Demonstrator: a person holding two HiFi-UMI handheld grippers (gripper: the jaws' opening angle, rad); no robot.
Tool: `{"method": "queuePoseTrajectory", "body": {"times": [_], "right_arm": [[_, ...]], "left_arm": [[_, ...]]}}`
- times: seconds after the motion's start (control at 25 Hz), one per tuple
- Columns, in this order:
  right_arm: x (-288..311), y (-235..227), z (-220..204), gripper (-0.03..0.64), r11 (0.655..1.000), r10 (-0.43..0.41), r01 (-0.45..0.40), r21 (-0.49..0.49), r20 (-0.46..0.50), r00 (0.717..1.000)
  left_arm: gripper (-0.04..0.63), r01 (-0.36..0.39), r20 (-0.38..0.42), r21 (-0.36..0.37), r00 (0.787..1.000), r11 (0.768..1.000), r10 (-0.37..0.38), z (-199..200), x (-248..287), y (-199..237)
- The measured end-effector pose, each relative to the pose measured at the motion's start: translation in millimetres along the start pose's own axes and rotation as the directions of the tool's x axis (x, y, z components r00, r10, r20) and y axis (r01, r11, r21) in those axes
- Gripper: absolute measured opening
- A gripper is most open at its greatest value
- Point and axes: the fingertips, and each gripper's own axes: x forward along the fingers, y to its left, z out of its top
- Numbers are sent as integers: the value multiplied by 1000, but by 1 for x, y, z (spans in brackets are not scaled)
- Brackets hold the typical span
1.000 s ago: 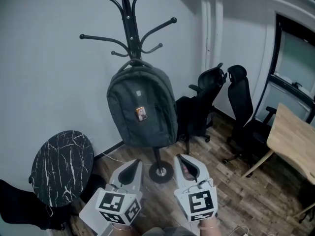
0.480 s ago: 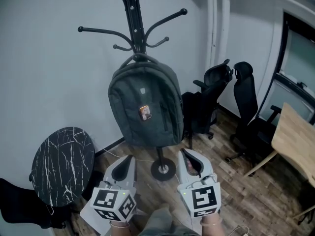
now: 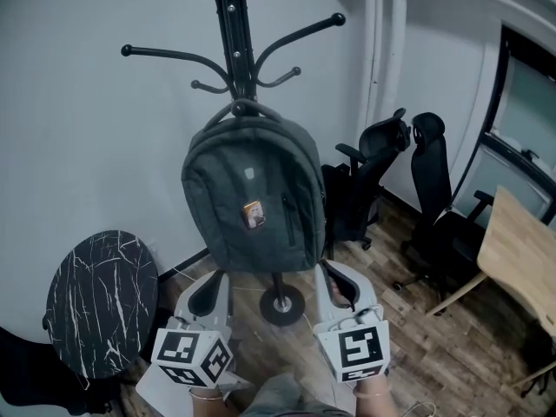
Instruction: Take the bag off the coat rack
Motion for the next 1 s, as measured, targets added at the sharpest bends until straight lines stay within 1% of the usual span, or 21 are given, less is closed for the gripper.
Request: {"method": "queuePoseTrajectory", "body": {"times": [0.24,0.28,0.4,0.6,0.68,0.72,0.76,0.88,1.0], "right_arm": [[21,-9,-3,5,1000,-15,15,-10,-8,1000],[24,-10,-3,21,1000,-15,15,-11,-11,1000],[33,-14,-6,25,1000,-21,21,-14,-16,1000],[49,-17,-7,49,999,-26,25,-37,-18,1000],[55,-18,-7,58,999,-29,28,-45,-22,999],[58,-18,-7,64,998,-32,31,-50,-25,999],[60,-19,-7,69,998,-37,35,-57,-28,999],[68,-21,-10,93,994,-56,51,-96,-46,997],[75,-23,-15,119,992,-66,58,-114,-63,996]], "left_arm": [[14,-8,-4,-14,1000,1000,7,-1,20,18],[14,-9,-5,-17,1000,1000,9,-1,23,21],[14,-13,-6,-21,1000,1000,13,-2,30,29],[17,-31,3,-28,1000,999,31,0,42,44],[34,-39,3,-33,999,999,39,1,45,50],[68,-41,2,-35,999,999,41,2,46,53],[87,-44,2,-35,999,998,44,2,48,56],[89,-55,5,-36,998,998,55,4,51,64],[101,-64,4,-41,998,997,65,3,56,74]]}}
